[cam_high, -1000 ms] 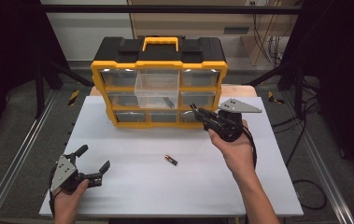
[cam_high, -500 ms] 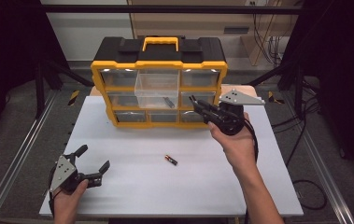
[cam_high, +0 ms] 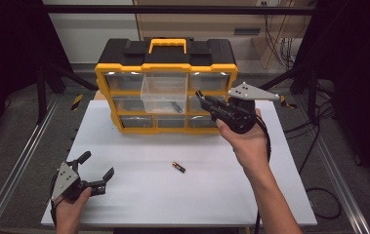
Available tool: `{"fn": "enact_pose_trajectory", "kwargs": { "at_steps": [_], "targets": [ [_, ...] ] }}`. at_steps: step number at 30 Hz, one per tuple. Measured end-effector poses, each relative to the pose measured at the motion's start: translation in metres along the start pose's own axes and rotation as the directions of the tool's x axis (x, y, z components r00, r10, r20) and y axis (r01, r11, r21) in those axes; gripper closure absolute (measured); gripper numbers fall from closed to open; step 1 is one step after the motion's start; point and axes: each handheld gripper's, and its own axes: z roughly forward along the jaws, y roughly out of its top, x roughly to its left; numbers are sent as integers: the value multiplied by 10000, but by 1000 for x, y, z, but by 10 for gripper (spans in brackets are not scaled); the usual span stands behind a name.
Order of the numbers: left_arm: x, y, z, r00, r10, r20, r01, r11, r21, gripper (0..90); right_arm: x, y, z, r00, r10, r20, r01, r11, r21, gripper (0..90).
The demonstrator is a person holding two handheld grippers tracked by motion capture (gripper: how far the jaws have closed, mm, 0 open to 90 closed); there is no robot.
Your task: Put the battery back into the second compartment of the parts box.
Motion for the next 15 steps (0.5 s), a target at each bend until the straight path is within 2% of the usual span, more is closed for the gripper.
{"fn": "enact_pose_trajectory", "kwargs": {
  "at_steps": [15],
  "targets": [
    [1, 0, 0, 10000, 6, -14, -6, 10000, 1, 7, 8, 28, 4, 9997, -246, -62, 245, 9996, -133, 770]
  ]
}}
